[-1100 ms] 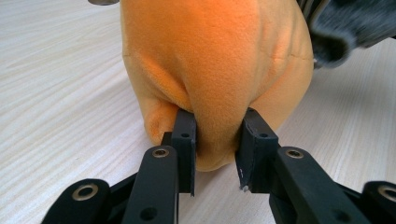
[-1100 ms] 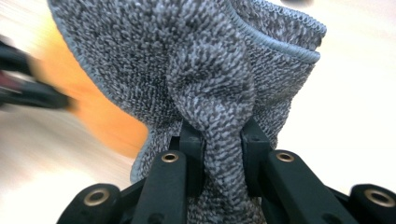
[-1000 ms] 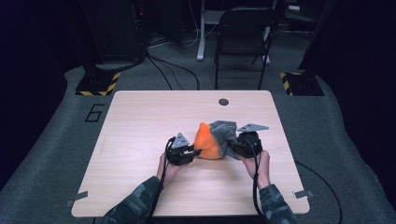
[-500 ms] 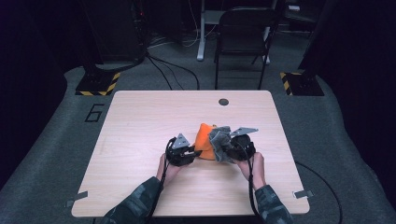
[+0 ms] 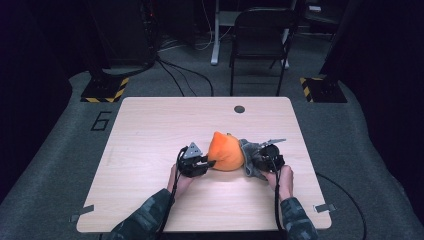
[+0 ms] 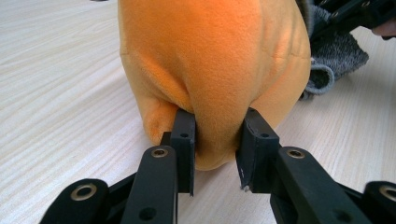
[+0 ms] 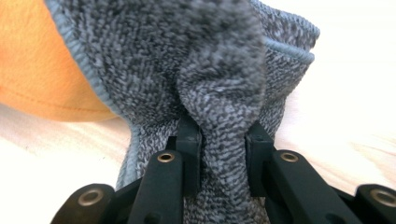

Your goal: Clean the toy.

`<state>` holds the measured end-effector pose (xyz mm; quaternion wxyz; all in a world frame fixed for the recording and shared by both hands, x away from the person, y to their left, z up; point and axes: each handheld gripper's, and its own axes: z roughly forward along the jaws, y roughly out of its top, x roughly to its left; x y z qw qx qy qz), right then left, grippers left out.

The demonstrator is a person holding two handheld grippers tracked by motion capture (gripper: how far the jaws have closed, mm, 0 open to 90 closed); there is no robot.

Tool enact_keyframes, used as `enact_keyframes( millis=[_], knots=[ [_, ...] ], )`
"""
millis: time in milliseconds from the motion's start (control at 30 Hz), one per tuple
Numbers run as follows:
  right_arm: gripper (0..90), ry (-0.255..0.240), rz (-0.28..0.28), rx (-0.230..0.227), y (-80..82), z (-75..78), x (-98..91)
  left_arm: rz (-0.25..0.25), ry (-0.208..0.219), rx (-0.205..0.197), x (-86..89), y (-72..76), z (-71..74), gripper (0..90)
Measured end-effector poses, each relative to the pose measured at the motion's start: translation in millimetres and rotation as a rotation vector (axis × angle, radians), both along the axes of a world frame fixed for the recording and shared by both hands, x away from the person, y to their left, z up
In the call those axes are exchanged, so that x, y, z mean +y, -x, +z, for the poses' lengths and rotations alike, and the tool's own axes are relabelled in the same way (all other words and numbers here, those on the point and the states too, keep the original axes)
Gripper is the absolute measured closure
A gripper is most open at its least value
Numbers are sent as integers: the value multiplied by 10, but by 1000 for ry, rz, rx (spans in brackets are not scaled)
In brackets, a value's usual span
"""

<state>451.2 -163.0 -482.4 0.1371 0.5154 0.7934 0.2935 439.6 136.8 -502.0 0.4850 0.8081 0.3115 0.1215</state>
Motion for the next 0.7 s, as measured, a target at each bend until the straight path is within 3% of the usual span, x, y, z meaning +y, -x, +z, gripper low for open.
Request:
enact_keyframes(
  millis=[100, 200, 300, 367, 433, 533, 600, 700],
  knots=[
    [755, -17, -21, -35, 34, 110, -51, 10, 2, -7, -13, 12, 0, 699],
    [768, -55, -11, -124, 122, 367, -32, 0, -6, -8, -13, 8, 12, 699],
    [768, -109, 57, -189, 268, 618, 138, 4, -2, -8, -21, 8, 12, 700],
    [767, -121, 130, -214, 347, 688, 359, 9, -3, -13, -28, 10, 12, 700],
    [766, -123, 171, -218, 389, 670, 527, -2, -13, -17, -21, 4, 25, 702],
    [761, -49, 224, -189, 401, 502, 794, -7, -12, -14, -25, 12, 20, 703],
    [763, -29, 211, -181, 382, 397, 820, -14, -28, -22, -31, 21, 16, 703],
    [763, -27, 202, -174, 352, 396, 746, -5, -17, -24, -42, 17, 20, 704]
  ],
)
